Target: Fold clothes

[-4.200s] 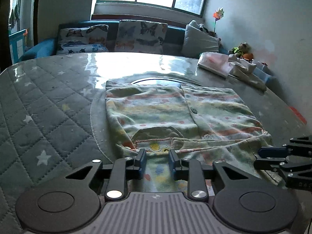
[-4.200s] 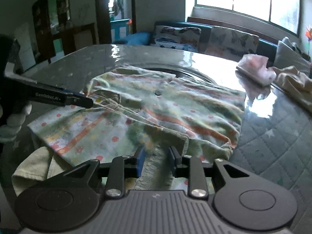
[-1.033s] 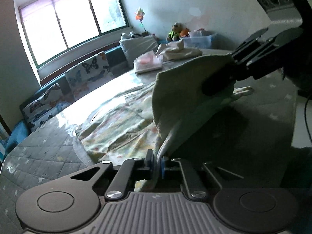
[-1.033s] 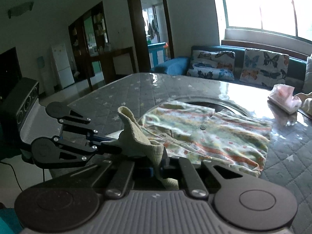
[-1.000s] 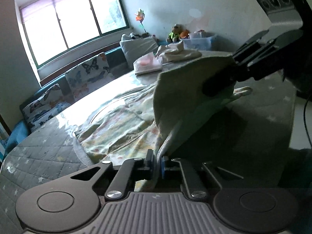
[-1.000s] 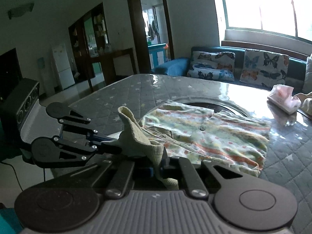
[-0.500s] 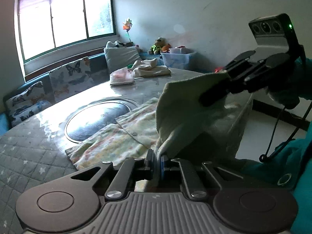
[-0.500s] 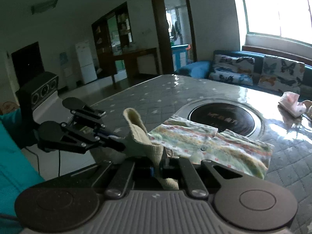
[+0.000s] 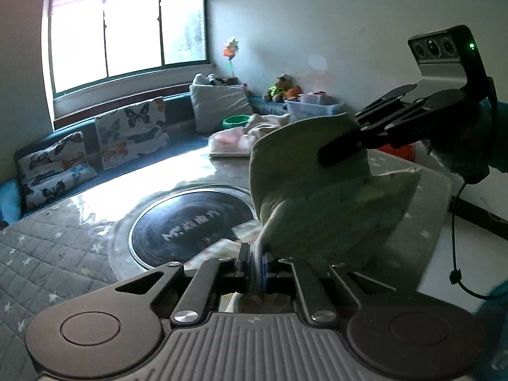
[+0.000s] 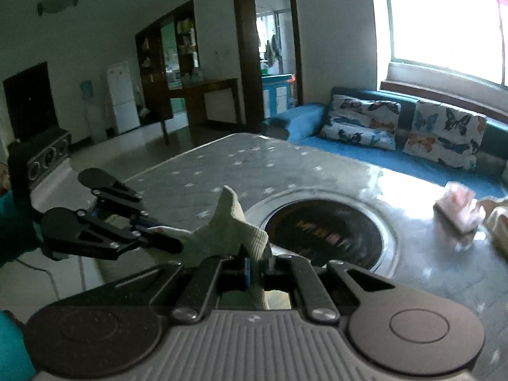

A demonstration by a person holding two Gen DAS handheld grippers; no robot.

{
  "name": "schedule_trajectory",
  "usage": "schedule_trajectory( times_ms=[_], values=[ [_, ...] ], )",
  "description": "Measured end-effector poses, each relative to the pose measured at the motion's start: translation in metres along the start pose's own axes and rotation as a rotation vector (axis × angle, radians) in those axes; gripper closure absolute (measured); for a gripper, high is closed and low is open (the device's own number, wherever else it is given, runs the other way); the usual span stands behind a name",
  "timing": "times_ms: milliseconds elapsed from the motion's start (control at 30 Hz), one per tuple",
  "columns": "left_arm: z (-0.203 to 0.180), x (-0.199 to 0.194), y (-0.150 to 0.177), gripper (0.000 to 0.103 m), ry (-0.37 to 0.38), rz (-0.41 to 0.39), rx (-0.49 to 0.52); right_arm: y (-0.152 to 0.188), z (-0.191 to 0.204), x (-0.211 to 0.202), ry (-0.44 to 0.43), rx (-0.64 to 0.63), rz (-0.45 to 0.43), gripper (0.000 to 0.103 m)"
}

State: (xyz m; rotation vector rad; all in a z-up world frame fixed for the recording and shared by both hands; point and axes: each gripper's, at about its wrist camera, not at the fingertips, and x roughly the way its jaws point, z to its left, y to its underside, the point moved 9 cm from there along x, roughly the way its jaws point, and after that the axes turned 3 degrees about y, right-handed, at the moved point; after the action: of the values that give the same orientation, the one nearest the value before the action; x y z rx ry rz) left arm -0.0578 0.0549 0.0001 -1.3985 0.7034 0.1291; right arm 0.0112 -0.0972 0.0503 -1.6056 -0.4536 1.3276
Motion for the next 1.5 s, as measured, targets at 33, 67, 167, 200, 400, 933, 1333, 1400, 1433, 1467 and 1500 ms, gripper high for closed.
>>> schedule_trajectory(
  times_ms=[33, 67, 167, 200, 400, 933, 1333, 1400, 1433, 1467, 1500],
  values=[
    [0.009, 0.006, -0.002, 0.095, -0.005, 0.005, -0.011, -0.005, -0.007, 0.008, 0.008, -0.003, 0.004, 0.099],
    [0.017, 0.014, -0.004, 0.095, -0.011, 0.012, -0.022, -0.009, -0.012, 0.017, 0.017, -0.010, 0.009, 0.099],
    [0.042, 0.035, -0.008, 0.095, -0.027, 0.037, -0.052, -0.019, -0.031, 0.047, 0.037, -0.010, 0.031, 0.099],
    [0.051, 0.043, -0.008, 0.095, -0.034, 0.048, -0.065, -0.022, -0.036, 0.058, 0.046, -0.014, 0.036, 0.099],
    [0.094, 0.083, 0.008, 0.095, -0.053, 0.118, -0.175, -0.015, -0.064, 0.120, 0.083, 0.016, 0.091, 0.099],
    [0.139, 0.122, 0.041, 0.077, -0.133, 0.212, -0.317, 0.039, -0.085, 0.142, 0.153, 0.085, 0.147, 0.084],
    [0.156, 0.116, 0.045, 0.077, -0.236, 0.221, -0.336, 0.083, -0.136, 0.124, 0.294, 0.216, 0.167, 0.087],
    [0.158, 0.113, 0.041, 0.077, -0.263, 0.210, -0.338, 0.079, -0.138, 0.122, 0.308, 0.207, 0.160, 0.086],
    [0.156, 0.111, 0.037, 0.078, -0.272, 0.202, -0.336, 0.077, -0.137, 0.122, 0.310, 0.198, 0.155, 0.086],
    [0.154, 0.109, 0.033, 0.078, -0.274, 0.192, -0.334, 0.075, -0.134, 0.125, 0.301, 0.195, 0.150, 0.086],
    [0.151, 0.107, 0.029, 0.078, -0.276, 0.182, -0.333, 0.073, -0.131, 0.127, 0.291, 0.192, 0.145, 0.086]
  ],
)
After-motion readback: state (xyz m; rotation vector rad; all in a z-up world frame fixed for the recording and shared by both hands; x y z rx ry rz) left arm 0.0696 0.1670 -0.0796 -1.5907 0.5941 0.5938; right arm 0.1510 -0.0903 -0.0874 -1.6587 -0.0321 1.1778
